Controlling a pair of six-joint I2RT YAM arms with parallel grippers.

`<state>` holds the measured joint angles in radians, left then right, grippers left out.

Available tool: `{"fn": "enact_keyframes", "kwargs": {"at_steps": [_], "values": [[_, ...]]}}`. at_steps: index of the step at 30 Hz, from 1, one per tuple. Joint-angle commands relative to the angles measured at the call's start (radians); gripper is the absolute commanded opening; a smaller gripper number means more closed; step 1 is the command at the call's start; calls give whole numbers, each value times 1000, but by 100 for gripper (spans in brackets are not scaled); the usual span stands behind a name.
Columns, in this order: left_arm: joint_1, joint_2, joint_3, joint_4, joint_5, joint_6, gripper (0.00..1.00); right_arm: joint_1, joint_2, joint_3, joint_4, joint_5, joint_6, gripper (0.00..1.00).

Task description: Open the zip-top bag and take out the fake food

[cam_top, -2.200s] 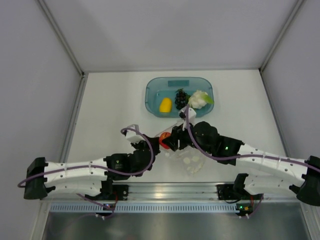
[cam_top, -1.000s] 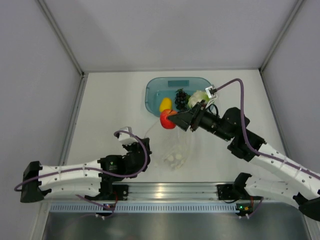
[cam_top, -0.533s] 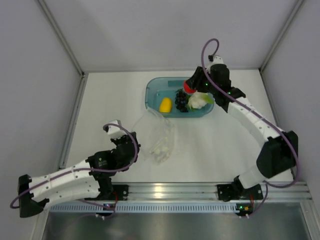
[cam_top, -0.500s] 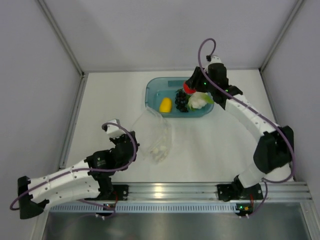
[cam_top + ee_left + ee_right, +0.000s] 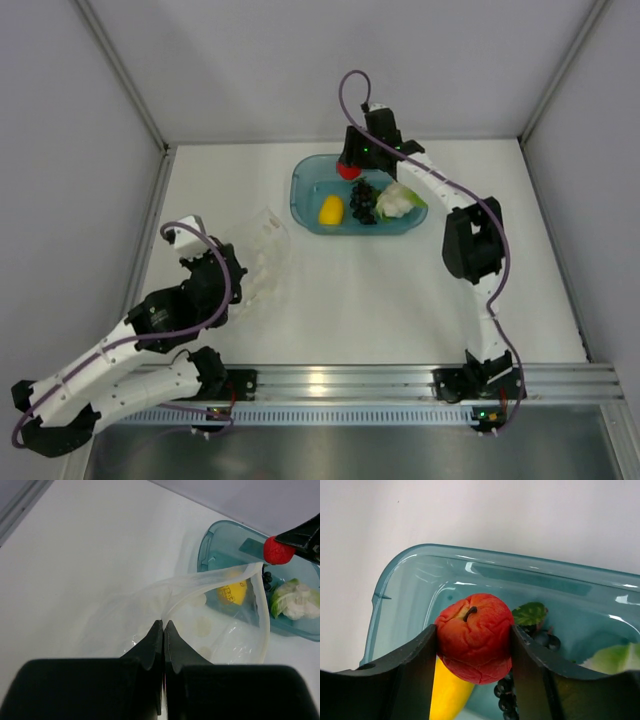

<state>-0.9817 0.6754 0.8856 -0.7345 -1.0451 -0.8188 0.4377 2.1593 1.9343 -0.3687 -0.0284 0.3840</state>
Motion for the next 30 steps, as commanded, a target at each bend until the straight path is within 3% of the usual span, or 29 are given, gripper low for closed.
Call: {"fn": "enact_keyframes", "kwargs": {"at_steps": [1, 4, 5, 6, 12, 17, 20, 23, 30], "values": [[18, 41, 55, -95, -44, 24, 0, 59, 71, 167, -42, 13, -42, 54], [63, 84, 73, -138, -50, 0, 0, 78, 106, 212, -50, 19, -45, 80], [80, 92, 75, -146, -52, -8, 0, 81, 108, 213, -49, 19, -46, 95], [116, 104, 76, -152, -49, -16, 0, 84, 103, 215, -49, 22, -53, 99], [299, 141, 104, -197, -47, -60, 0, 85, -33, 129, -47, 84, -98, 100], [389, 210, 134, -197, -87, -82, 0, 59, -258, -148, 43, 108, -106, 99], [425, 272, 167, -197, -134, -108, 0, 6, -433, -335, 82, 33, -56, 100], [480, 360, 222, -197, -158, -115, 0, -49, -518, -463, 45, 53, -8, 99], [655, 622, 320, -195, -196, -128, 0, -63, -864, -708, -48, 156, -83, 100]]}}
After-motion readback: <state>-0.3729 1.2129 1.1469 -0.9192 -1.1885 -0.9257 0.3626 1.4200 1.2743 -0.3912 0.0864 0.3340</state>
